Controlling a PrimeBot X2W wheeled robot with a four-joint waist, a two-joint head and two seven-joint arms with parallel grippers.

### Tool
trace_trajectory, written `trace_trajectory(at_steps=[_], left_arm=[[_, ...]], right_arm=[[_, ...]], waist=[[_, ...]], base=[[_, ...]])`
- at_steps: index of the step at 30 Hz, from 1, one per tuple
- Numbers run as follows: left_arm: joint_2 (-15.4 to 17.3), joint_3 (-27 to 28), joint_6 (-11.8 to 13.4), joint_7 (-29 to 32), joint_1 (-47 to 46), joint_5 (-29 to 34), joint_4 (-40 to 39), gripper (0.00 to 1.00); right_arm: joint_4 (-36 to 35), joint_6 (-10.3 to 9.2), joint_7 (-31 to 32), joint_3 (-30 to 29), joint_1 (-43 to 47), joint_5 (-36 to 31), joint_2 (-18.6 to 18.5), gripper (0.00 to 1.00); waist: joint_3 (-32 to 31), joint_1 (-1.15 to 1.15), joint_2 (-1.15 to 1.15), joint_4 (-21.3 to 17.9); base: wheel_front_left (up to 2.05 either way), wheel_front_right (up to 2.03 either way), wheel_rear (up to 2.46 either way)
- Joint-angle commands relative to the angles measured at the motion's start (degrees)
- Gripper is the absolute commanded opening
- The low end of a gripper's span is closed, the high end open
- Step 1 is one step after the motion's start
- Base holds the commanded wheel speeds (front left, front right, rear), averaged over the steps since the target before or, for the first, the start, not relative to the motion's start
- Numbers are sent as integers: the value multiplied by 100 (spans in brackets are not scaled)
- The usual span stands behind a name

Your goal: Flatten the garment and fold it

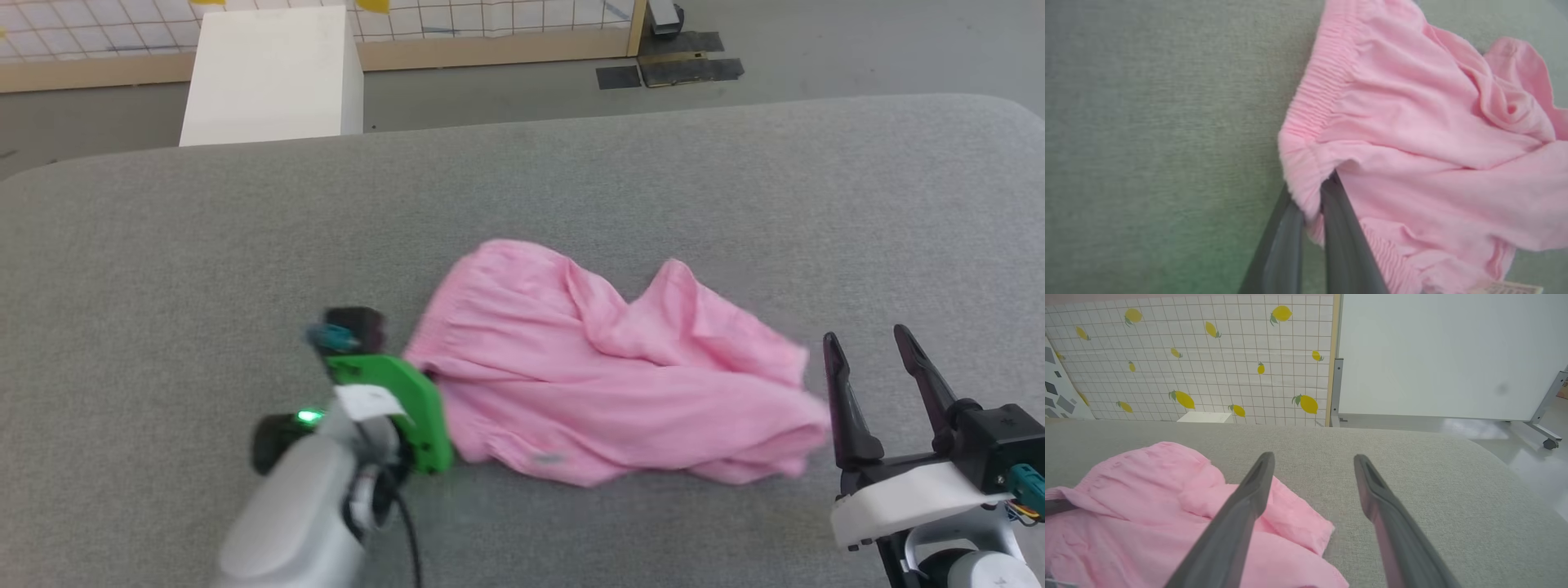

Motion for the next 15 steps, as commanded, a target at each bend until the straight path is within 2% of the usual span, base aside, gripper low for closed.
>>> trace_trajectory(at_steps=[1, 4, 7, 8, 9, 15], left_arm=[[185, 123, 94, -57, -137, 38, -26, 0], [476, 355, 179, -78, -216, 12, -100, 0], [667, 473, 152, -80, -224, -34, -162, 0], [702, 513, 130, -133, -197, -60, -210, 32], [721, 535, 111, -187, -153, -78, -257, 100], [754, 714, -50, -816, 585, -275, -743, 100]], right_arm=[[25, -9, -29, 9, -118, 23, 1, 100], [56, -9, -29, 54, -145, 27, 1, 100], [91, -9, -22, 110, -168, 31, 1, 100], [104, -9, -17, 142, -173, 34, 1, 100], [114, -9, -11, 166, -174, 38, 1, 100], [164, -9, 209, 323, -66, 30, 1, 100]], waist=[[15, -1, 0, 44], [28, -1, 0, 111], [33, -1, 0, 159], [32, -1, 0, 169], [25, -1, 0, 176], [-48, -1, 0, 234]], base=[[0, 0, 0], [0, 0, 0], [0, 0, 0], [0, 0, 0], [0, 0, 0], [0, 0, 0]])
